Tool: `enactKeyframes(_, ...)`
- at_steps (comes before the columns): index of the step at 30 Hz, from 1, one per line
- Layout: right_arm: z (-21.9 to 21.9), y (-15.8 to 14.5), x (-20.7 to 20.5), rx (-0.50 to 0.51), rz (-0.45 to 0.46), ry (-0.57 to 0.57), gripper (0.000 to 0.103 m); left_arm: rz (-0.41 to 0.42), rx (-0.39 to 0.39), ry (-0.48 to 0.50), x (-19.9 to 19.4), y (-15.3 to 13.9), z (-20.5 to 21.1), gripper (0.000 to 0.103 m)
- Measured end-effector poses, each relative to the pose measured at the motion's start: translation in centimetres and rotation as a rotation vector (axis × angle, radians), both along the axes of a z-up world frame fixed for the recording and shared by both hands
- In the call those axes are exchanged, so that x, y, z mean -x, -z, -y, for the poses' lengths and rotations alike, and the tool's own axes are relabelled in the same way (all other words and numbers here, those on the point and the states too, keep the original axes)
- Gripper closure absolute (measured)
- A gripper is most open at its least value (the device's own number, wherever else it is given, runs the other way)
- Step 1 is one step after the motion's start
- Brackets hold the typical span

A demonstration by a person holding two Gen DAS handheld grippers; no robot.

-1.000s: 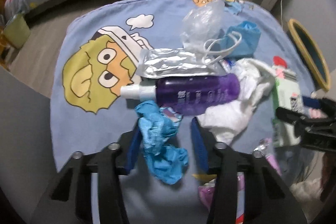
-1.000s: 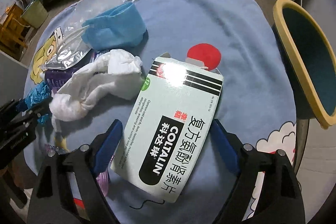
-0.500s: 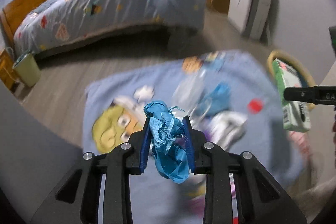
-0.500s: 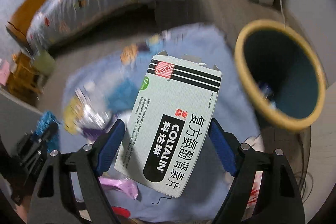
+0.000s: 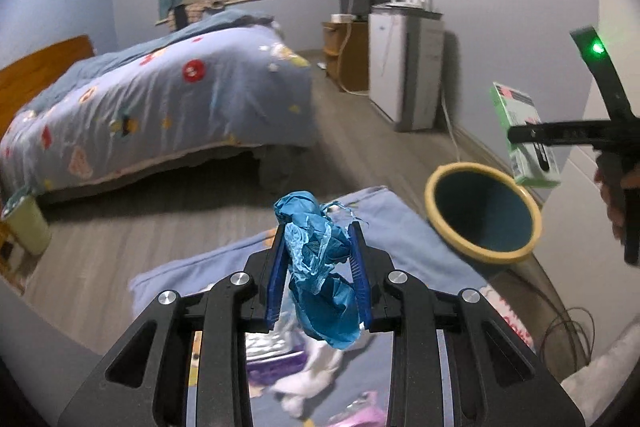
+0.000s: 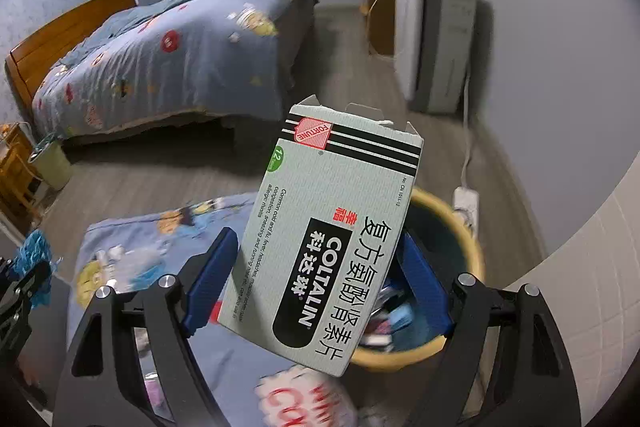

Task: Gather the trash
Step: 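Carry the glove and box over the bin and release both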

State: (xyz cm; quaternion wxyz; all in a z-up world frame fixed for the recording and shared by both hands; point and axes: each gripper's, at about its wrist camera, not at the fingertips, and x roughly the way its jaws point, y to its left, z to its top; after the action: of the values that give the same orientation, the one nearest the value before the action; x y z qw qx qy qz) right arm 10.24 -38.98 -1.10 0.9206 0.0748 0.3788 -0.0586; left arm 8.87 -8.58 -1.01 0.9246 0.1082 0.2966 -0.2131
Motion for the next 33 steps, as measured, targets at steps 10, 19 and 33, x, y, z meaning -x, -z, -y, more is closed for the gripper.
enactKeyframes(10,6.3,5.8,-1.6,-0.031,-0.055,0.089,0.023,-0.056,-0.02,0.197,-0.4,2.0,10.0,0.072)
enactKeyframes(19,9.1,11.2,-1.7,-0.091,-0.175,0.134,0.023,-0.214,-0.028,0.278,-3.5,8.6,18.1,0.072)
enactKeyframes(33,11.7,12.7,-2.1,-0.237,-0.214,0.226,0.022,-0.227,-0.087,0.364,-3.9,12.8,25.7,0.058)
